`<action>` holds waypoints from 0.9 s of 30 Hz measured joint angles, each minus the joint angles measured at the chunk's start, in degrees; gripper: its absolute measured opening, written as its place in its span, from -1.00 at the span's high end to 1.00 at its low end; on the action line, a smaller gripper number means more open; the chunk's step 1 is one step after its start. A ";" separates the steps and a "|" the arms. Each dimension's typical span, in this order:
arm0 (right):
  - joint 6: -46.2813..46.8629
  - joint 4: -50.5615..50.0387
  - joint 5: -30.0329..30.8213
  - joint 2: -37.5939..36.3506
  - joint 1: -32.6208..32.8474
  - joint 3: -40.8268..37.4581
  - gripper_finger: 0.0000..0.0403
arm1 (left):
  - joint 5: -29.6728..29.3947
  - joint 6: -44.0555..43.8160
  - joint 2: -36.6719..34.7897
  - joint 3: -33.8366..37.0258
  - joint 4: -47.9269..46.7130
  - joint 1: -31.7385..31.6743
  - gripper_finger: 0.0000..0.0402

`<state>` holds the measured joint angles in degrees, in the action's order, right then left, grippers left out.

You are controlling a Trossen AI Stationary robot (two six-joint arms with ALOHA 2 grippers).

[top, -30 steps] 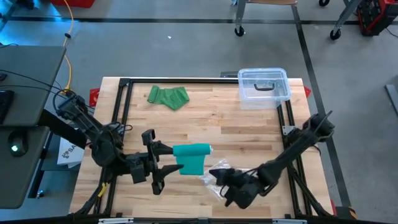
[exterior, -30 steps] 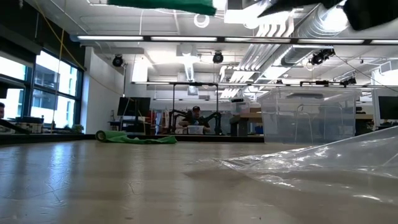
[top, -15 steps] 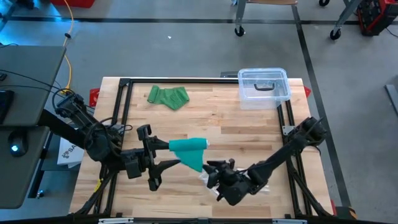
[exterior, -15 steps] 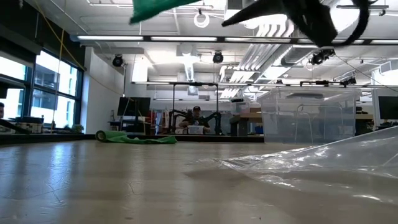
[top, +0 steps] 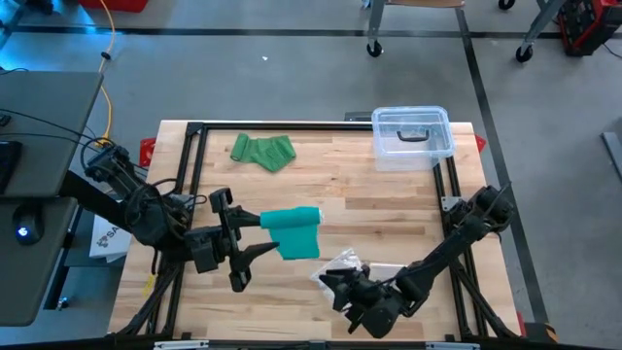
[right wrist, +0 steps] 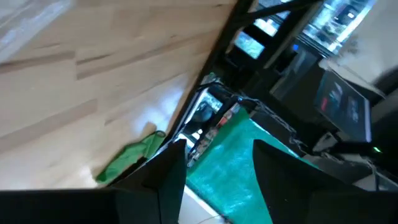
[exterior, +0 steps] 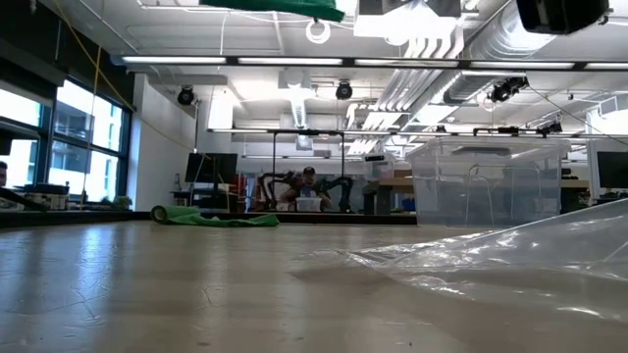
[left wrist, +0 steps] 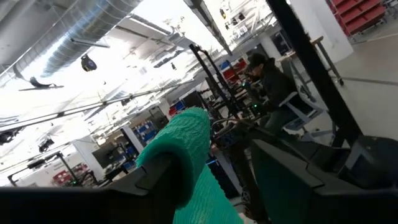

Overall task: Roll bandage
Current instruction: Roll the blue bandage

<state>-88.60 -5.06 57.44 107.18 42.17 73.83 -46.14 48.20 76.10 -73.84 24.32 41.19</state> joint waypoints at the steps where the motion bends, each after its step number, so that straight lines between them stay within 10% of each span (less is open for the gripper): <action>1: -0.06 0.42 -0.33 -0.02 -0.02 0.03 0.13 | -0.07 -0.02 -0.12 0.00 0.05 -0.08 0.07; 13: -3.85 -0.01 -2.27 -0.02 -5.24 1.81 0.12 | -1.16 -0.11 -0.42 0.00 -0.04 -0.74 0.07; 20: -4.33 -0.41 -3.00 -0.02 -7.50 6.16 -0.24 | -1.43 -1.33 -0.42 0.00 -0.04 -0.72 0.07; 27: -0.31 -17.08 -1.08 0.00 -8.57 6.09 -0.40 | -1.60 -1.59 -0.42 0.02 -0.04 -0.72 0.07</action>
<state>-88.91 -22.14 56.36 107.18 33.60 79.92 -47.74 46.61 75.68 -73.82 24.28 40.47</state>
